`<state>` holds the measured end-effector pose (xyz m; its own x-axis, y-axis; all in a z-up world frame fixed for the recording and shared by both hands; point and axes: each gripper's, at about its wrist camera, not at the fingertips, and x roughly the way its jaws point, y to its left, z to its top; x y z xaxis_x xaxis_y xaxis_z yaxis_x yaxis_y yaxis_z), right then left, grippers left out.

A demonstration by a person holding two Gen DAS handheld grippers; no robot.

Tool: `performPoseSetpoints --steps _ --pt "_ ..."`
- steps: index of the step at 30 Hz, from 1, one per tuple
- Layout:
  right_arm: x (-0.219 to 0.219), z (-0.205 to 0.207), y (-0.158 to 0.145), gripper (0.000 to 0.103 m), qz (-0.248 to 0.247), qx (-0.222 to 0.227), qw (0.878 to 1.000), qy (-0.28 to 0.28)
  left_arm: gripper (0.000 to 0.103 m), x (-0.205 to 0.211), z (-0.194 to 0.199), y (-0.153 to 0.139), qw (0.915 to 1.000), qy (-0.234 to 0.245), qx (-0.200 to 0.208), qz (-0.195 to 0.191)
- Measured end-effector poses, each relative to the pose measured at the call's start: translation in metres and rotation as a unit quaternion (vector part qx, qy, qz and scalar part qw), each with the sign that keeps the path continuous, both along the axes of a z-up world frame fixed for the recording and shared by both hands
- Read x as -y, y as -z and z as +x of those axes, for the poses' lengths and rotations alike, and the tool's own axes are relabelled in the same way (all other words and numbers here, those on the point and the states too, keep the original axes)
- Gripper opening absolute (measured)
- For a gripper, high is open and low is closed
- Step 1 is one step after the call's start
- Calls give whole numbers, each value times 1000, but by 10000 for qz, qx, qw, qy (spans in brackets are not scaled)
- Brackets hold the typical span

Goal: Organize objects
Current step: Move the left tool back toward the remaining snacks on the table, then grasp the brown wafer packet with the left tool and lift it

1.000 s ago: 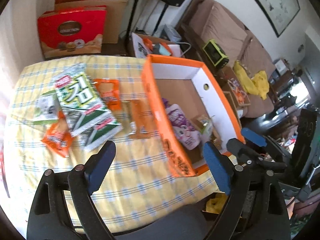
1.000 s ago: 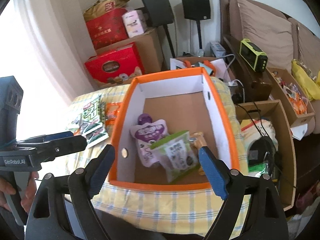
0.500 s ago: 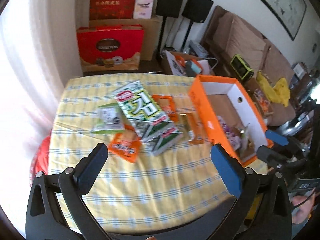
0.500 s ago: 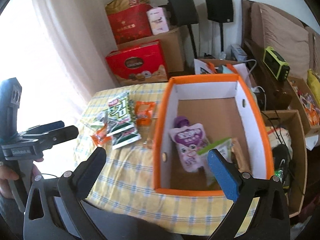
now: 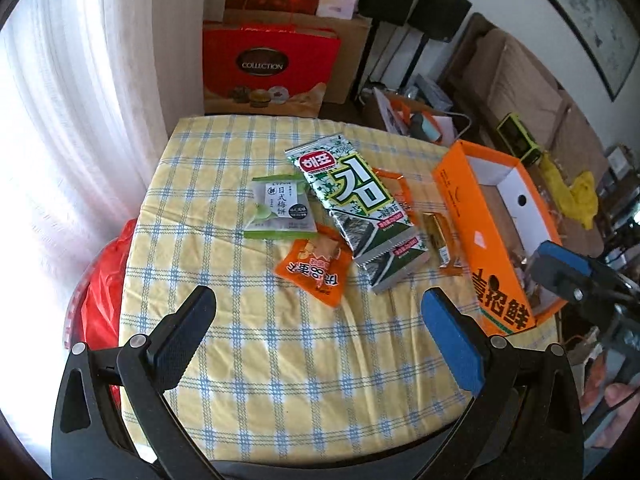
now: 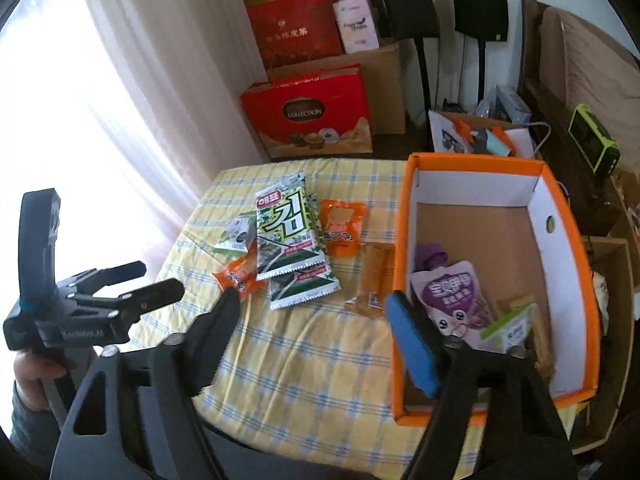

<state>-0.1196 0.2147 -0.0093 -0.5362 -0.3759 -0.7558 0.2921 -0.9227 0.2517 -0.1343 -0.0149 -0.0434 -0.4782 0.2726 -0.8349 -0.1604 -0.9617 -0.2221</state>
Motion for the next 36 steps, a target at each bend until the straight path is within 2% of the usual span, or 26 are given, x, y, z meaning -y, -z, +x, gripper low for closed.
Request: performPoseSetpoints --steps 5,9,16,19,25,30,32,36 --pt "3 -8 1 65 -83 19 9999 101 102 -3 -4 6 9999 140 55 50" --pt "8 -14 2 55 17 68 10000 47 102 -5 -8 10 9999 152 42 -23" --pt "-2 -12 0 55 37 -11 9997 239 100 -27 -12 13 9990 407 96 154" --pt "-13 -11 -1 55 -9 -11 9993 373 93 -52 -18 17 9974 630 249 229" --pt "-31 -7 -5 55 -15 -36 9987 498 80 -94 -32 29 9953 829 498 114" --pt "-44 -3 -7 55 -105 -80 9982 590 70 -117 -45 36 9930 884 723 289" --pt "-50 -1 -8 55 -144 -85 9979 630 56 -125 -52 39 9925 906 772 287" --pt "-62 2 -7 55 -209 -79 9971 727 46 -138 -62 45 9908 972 880 340"
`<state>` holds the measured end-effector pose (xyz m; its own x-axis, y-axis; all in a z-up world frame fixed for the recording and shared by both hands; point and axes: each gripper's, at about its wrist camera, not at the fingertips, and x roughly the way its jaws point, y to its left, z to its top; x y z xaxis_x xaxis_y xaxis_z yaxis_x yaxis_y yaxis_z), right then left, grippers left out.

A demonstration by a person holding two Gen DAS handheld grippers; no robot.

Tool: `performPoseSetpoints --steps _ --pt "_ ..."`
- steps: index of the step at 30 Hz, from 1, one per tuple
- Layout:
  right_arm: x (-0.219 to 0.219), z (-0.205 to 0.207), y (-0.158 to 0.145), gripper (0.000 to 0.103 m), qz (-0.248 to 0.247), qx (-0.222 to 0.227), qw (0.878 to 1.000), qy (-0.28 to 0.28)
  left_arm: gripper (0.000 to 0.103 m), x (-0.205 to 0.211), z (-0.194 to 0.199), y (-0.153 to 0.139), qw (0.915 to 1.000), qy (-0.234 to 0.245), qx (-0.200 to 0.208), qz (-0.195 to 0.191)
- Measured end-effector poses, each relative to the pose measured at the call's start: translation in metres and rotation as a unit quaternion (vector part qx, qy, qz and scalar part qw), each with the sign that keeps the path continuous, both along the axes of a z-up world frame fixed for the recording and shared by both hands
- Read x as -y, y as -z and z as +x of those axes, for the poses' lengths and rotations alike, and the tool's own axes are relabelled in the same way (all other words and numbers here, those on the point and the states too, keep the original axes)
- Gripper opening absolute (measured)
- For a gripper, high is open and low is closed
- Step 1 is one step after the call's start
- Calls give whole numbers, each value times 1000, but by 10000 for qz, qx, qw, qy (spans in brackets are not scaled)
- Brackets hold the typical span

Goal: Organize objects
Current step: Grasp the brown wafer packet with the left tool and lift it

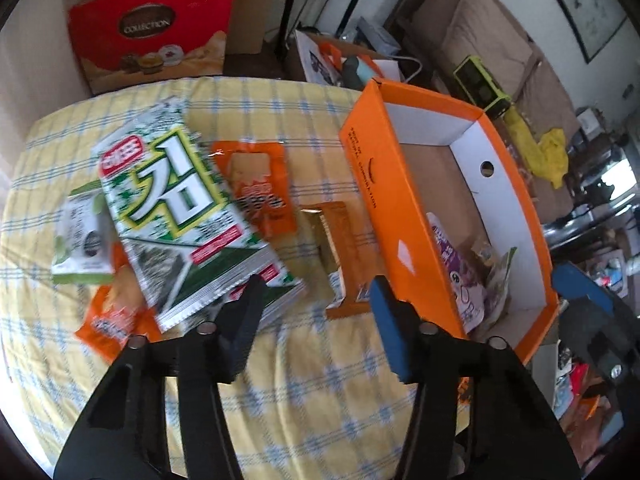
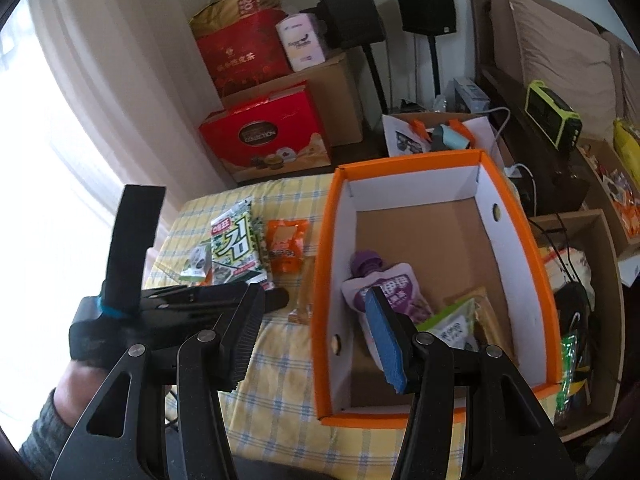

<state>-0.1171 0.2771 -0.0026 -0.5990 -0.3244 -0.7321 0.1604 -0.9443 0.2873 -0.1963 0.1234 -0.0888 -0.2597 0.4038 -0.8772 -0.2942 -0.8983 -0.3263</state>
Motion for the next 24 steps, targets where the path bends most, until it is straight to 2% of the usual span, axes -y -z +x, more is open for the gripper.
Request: performPoseSetpoints --steps 7,11,19,24 --pt "-21 3 2 55 -57 14 9999 162 37 -11 -8 15 9995 -18 202 256" --pt "-27 4 2 55 -92 3 9997 215 33 -18 -8 18 9998 -26 123 159" --pt "-32 5 4 55 -121 15 9997 225 33 -31 -8 22 9999 19 2 -115" --pt "-34 5 5 55 -122 38 9997 217 33 -27 -10 25 10000 -73 28 -1"
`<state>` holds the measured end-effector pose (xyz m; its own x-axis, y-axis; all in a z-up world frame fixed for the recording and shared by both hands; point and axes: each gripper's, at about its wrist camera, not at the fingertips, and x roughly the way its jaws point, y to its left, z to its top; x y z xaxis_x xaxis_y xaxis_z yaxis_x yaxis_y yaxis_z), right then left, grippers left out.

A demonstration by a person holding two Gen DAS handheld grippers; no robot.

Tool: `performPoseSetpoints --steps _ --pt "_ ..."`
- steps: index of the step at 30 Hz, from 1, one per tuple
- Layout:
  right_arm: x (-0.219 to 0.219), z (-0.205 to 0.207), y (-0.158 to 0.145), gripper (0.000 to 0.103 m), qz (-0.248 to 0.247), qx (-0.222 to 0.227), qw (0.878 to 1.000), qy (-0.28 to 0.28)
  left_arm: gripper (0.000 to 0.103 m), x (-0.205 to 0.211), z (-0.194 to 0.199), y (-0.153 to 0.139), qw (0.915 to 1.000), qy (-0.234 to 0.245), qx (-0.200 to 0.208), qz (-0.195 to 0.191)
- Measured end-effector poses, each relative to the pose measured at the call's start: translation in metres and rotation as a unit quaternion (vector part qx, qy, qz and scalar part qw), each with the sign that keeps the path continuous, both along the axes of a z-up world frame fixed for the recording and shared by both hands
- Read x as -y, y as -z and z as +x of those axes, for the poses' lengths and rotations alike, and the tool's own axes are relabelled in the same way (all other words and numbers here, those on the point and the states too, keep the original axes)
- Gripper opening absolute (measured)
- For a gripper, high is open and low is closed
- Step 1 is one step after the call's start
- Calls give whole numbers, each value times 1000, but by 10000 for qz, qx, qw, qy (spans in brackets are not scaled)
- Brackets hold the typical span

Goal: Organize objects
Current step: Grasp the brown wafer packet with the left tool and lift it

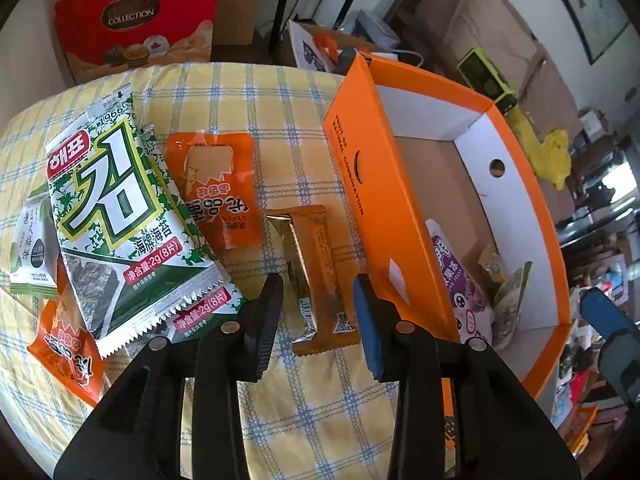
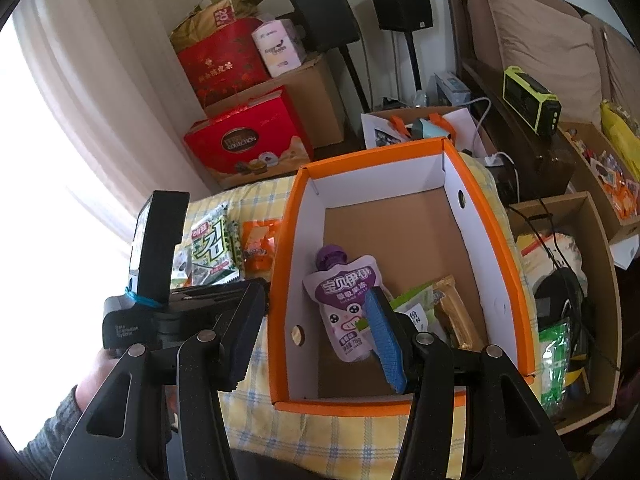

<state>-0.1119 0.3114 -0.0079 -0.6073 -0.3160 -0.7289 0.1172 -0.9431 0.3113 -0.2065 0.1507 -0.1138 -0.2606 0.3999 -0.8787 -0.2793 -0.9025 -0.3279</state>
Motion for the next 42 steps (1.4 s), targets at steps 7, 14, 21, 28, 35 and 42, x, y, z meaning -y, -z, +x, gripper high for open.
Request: performPoseSetpoints --steps 7,14,21,28,35,42 --pt "-1 4 1 55 -35 7 10000 -28 23 11 1 9 9999 -122 -46 23" --pt "4 4 4 55 -43 41 10000 -69 22 10 2 7 9999 -116 -38 36" --pt "13 5 -2 55 13 -6 9998 -173 22 30 16 -21 9988 -150 -200 415" --pt "36 4 -5 55 17 -24 9991 -417 22 75 33 -60 9961 -299 -463 684" --pt "75 -3 -2 55 73 48 9965 -835 22 123 46 -81 9945 -513 -690 604" --pt "118 -11 17 55 12 262 9909 -1319 22 172 53 -76 9930 -846 -641 513"
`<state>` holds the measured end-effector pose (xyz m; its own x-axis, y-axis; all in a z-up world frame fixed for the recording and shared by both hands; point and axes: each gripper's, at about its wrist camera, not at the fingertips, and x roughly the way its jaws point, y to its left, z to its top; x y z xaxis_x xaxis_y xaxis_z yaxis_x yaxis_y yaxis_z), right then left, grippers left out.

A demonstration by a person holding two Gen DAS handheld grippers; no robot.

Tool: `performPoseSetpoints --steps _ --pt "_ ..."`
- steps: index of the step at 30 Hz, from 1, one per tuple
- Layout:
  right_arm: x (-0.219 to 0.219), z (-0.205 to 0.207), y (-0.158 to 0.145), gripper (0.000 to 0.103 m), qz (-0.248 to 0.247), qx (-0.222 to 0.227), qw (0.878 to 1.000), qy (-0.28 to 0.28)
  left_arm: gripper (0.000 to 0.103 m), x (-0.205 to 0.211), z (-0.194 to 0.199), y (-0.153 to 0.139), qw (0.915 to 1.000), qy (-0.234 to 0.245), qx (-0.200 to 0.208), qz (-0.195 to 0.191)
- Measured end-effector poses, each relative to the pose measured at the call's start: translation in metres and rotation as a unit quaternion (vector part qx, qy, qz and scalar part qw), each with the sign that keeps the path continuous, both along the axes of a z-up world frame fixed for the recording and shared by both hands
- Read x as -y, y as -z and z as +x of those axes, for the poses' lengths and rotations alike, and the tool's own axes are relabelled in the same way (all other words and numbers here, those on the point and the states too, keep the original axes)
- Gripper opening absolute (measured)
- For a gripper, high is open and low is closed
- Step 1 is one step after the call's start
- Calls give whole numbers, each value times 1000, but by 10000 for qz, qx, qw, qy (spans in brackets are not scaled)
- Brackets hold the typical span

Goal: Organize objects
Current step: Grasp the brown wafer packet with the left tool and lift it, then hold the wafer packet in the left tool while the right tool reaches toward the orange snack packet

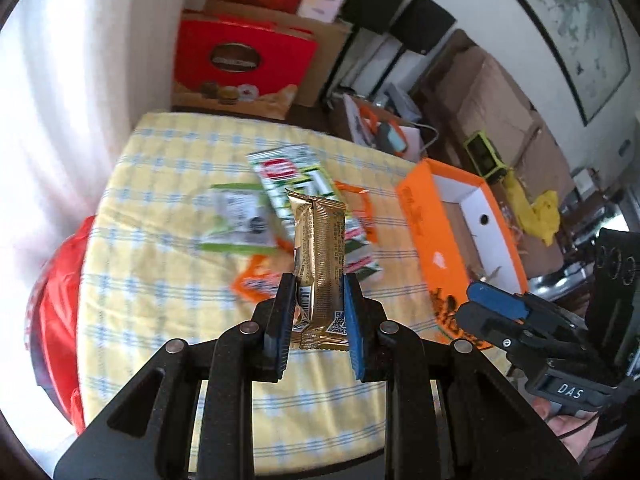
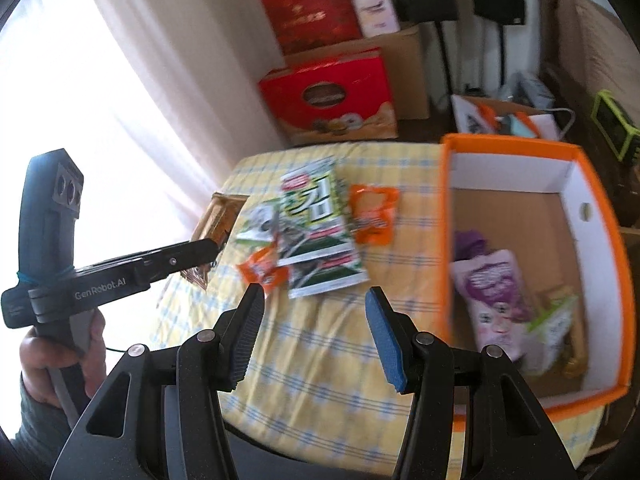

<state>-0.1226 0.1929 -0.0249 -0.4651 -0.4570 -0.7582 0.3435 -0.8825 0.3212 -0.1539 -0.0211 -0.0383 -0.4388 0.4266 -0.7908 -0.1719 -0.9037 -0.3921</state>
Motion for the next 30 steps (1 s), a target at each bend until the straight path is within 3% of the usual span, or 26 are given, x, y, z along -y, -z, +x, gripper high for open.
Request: performPoseSetpoints --steps 9,20,30 --pt "56 -13 28 55 137 314 9981 -519 22 46 1 26 9990 -398 212 65" --pt "98 -30 53 55 275 550 9946 -835 22 68 2 48 9975 -573 388 132" --pt "137 -22 73 55 1219 144 9854 -1183 22 80 4 56 9966 -660 462 198"
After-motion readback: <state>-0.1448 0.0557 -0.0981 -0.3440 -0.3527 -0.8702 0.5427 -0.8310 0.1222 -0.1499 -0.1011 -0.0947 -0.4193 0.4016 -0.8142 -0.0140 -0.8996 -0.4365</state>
